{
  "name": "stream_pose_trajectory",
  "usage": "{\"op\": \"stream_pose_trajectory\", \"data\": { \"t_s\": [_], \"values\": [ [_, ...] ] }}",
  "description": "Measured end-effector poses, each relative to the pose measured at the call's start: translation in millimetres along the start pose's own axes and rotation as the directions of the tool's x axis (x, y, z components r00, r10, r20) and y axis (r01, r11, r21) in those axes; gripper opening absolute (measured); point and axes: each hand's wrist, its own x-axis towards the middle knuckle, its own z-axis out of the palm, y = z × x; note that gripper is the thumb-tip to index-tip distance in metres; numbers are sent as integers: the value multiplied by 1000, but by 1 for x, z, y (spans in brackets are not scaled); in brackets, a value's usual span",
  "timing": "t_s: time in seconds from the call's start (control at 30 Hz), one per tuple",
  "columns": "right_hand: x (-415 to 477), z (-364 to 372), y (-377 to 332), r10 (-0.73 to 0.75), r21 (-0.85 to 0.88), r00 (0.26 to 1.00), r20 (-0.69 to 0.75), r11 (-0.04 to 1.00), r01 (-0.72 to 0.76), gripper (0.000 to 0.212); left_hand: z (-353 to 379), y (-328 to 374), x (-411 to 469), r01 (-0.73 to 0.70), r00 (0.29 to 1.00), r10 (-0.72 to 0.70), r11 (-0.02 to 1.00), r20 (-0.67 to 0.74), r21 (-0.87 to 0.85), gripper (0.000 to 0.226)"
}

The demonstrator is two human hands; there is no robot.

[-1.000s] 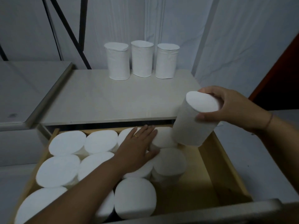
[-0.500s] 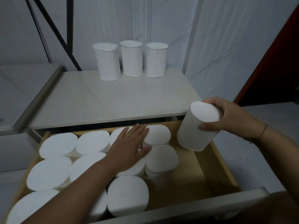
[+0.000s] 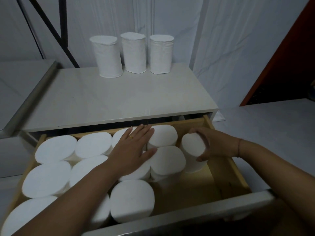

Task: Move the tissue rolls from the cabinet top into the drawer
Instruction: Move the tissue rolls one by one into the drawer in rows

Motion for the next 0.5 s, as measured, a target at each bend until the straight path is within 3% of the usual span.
{"op": "stream_pose_trajectory", "data": {
  "t_s": [0.13,0.3,0.5],
  "values": [
    [1,-10,3,44,42,980,194,998,-53,74,0,1,0,-6,1000,6,1000,1,-3,73],
    [9,-15,0,99,175,966,240,974,-144,48,-1,2,-2,-1,1000,1,1000,-4,-9,70],
    [8,-12,2,121,213,903,413,951,-225,45,-2,3,-1,-4,1000,4,1000,2,-12,71]
  ]
}}
